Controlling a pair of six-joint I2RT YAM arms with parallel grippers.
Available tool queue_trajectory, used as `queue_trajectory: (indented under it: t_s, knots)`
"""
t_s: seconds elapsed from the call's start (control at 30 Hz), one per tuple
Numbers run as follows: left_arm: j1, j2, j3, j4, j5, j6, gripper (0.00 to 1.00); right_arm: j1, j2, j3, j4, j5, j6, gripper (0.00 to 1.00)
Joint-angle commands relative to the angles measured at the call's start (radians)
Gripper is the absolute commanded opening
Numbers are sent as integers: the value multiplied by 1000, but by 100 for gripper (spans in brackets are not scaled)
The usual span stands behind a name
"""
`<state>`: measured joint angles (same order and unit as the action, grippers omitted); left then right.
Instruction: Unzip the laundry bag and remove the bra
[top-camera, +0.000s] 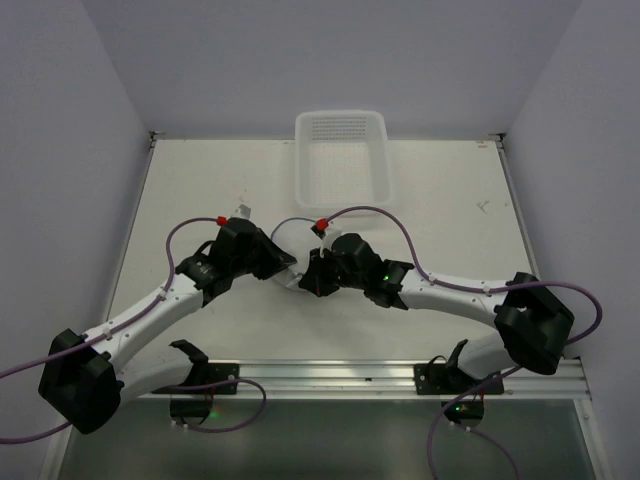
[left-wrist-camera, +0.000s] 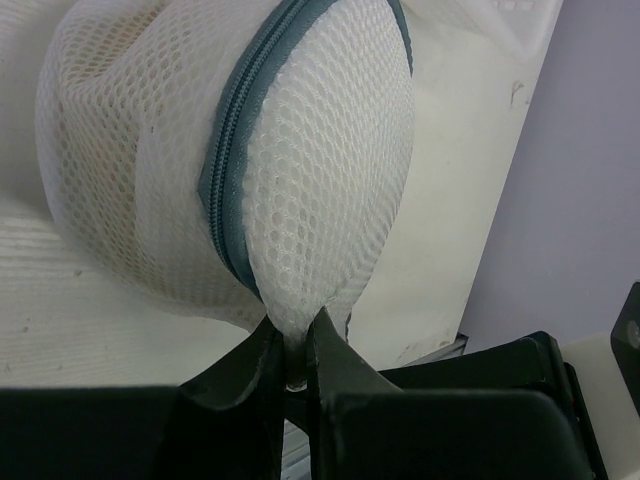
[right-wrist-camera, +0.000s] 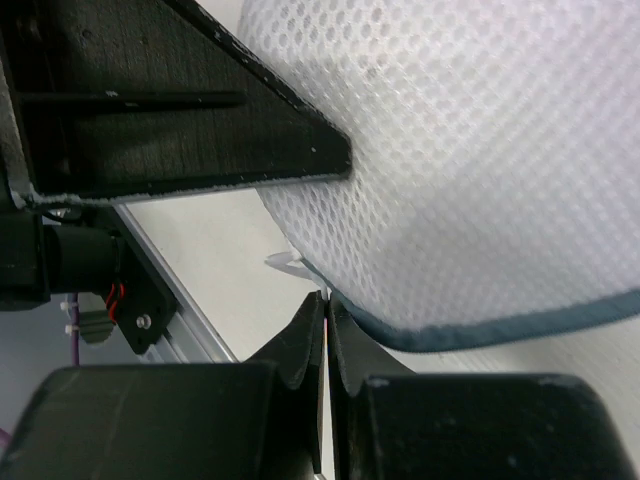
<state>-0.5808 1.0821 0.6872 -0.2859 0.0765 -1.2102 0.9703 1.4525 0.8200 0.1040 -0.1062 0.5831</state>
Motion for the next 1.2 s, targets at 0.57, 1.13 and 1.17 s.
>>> queue_trajectory:
  t_s: [0.57, 1.13, 1.17]
  knots:
    - [88, -18, 14, -150, 131, 477, 0, -282, -236, -65, -305, -22, -243, 0]
    - [95, 7, 143, -124, -70, 173, 100, -90, -55, 31, 22, -35, 100, 0]
    - [95, -16, 117, -90, -72, 134, 100, -90, -40, 47, 26, -49, 100, 0]
